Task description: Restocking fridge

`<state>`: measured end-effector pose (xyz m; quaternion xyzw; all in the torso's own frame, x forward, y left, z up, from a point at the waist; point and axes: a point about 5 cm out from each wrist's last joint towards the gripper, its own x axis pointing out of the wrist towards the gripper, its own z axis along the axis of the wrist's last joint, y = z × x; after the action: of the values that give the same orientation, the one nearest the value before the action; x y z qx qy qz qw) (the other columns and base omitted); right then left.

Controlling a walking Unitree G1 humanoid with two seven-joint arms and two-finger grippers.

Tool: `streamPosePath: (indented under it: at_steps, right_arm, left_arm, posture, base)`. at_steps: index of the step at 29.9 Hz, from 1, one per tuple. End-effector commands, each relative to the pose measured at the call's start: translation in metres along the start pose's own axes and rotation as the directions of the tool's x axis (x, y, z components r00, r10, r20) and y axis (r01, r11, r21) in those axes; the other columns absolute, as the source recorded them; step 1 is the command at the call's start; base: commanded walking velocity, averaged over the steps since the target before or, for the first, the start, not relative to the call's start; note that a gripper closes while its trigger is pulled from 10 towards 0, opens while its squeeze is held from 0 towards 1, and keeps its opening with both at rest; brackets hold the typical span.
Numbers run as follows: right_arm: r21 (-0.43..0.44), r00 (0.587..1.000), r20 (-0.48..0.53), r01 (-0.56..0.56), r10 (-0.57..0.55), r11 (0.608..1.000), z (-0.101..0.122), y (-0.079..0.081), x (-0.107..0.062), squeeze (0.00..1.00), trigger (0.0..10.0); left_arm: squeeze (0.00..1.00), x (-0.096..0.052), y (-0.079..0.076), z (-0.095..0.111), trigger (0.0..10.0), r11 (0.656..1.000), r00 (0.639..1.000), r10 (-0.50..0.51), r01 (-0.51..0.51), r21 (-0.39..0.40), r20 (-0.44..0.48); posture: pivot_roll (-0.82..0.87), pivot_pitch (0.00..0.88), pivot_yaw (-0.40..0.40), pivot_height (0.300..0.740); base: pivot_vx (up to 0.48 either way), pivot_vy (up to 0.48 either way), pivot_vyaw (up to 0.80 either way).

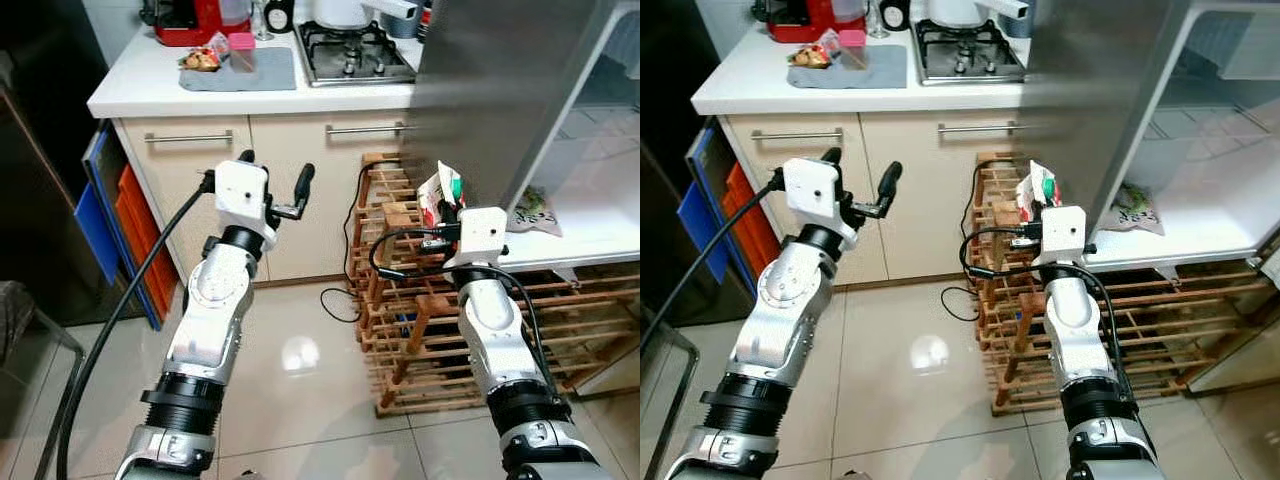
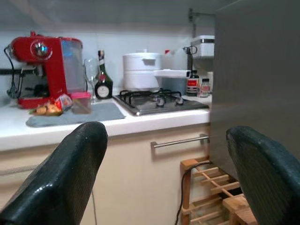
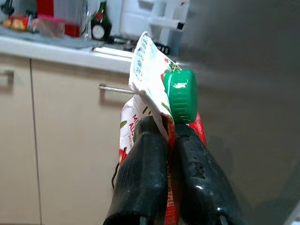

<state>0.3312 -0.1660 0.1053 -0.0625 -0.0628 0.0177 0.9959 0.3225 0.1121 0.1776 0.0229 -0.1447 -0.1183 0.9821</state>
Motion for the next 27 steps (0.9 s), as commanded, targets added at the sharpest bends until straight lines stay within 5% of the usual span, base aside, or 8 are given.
streamPosePath:
  at_steps: [1, 6, 17, 27]
  right_arm:
    - [0.015, 1.0, 0.028, -0.005, 0.005, 1.0, 0.0116, -0.001, 0.0097, 0.0, 10.0]
    - [-0.002, 1.0, 0.021, -0.014, 0.014, 1.0, 0.0131, -0.0029, 0.0127, 0.0, 10.0]
    - [-0.037, 0.998, 0.041, -0.042, 0.044, 0.998, 0.0156, -0.0008, 0.0127, 0.0, 10.0]
    - [-0.031, 0.997, 0.046, -0.062, 0.064, 0.998, 0.0146, 0.0038, 0.0102, 0.0, 10.0]
  left_arm:
    - [0.0, 0.0012, -0.0011, -0.0004, 10.0, 1.0, 1.0, 0.005, -0.005, -0.009, 0.002]
    - [0.0, 0.004, -0.0014, 0.0018, 10.0, 1.0, 1.0, 0.021, -0.02, -0.012, 0.015]
    - [0.0, 0.0047, -0.0014, -0.0018, 10.0, 0.999, 0.999, 0.03, -0.03, -0.029, 0.018]
    - [0.0, 0.01, -0.0045, 0.0064, 10.0, 0.999, 0.999, 0.024, -0.022, -0.044, 0.048]
  posture:
    - [-0.08, 0.0, -0.047, 0.74]
    - [-0.08, 0.0, -0.055, 0.74]
    - [-0.11, 0.0, -0.057, 0.74]
    - [-0.1, 0.0, -0.052, 0.74]
  base:
    - [-0.281, 0.0, 0.0]
    - [-0.173, 0.0, 0.0]
    - [0.0, 0.0, -0.67]
    - [0.0, 0.0, 0.0]
